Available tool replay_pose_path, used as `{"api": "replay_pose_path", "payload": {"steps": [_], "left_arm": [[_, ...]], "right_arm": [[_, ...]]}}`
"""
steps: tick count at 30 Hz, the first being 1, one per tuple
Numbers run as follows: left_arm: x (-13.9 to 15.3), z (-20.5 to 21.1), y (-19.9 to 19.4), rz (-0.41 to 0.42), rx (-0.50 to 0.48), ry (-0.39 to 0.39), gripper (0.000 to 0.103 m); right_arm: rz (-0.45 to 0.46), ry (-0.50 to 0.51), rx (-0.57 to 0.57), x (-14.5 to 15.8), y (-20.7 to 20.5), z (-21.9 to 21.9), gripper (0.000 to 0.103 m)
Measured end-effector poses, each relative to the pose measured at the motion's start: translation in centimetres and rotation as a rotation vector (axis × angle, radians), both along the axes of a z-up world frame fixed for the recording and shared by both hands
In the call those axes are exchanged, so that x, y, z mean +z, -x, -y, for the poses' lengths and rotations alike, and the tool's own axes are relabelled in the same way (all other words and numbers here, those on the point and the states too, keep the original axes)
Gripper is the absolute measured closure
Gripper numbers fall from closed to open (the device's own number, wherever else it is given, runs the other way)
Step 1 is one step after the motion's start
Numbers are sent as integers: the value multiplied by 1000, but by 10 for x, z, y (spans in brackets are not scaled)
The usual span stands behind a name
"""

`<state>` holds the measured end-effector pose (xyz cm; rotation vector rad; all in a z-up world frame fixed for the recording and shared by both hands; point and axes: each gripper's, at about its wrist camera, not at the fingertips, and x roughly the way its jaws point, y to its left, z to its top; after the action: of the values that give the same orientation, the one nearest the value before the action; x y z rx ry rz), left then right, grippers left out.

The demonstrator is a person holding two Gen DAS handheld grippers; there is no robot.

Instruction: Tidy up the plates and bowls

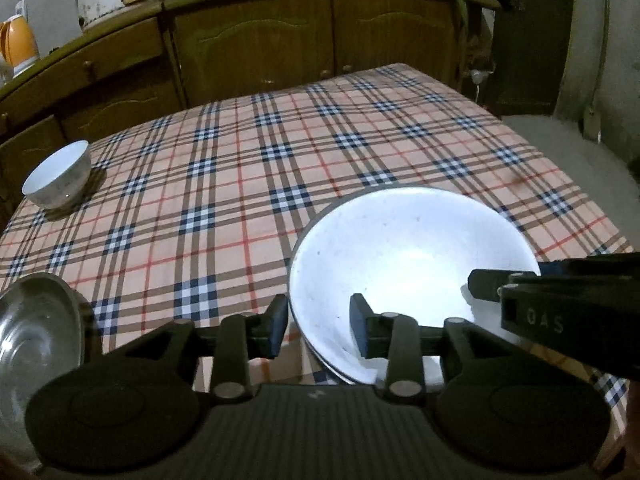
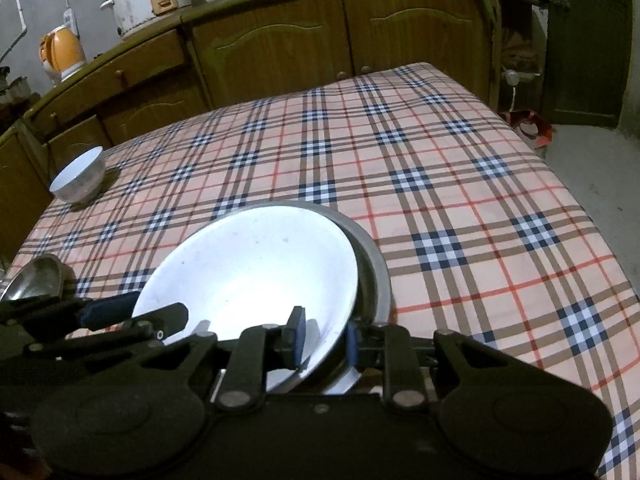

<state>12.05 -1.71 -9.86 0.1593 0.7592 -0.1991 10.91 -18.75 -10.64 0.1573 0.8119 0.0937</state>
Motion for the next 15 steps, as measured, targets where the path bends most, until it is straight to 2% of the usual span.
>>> {"api": "replay_pose_path", "payload": {"steps": [4, 8, 11, 15], "left_arm": [[1, -6, 1, 12, 8, 38, 57], [10, -16, -1, 36, 39, 77, 53], [15, -21, -3, 48, 56, 96, 50], [20, -27, -5, 55, 76, 120, 50]], "right_arm": [[11, 10, -6, 2, 0, 1, 75], [22, 26, -9, 11, -2, 5, 62], [62, 93, -33, 21, -1, 5, 34], [103, 85, -23, 33, -1, 8, 34]]}}
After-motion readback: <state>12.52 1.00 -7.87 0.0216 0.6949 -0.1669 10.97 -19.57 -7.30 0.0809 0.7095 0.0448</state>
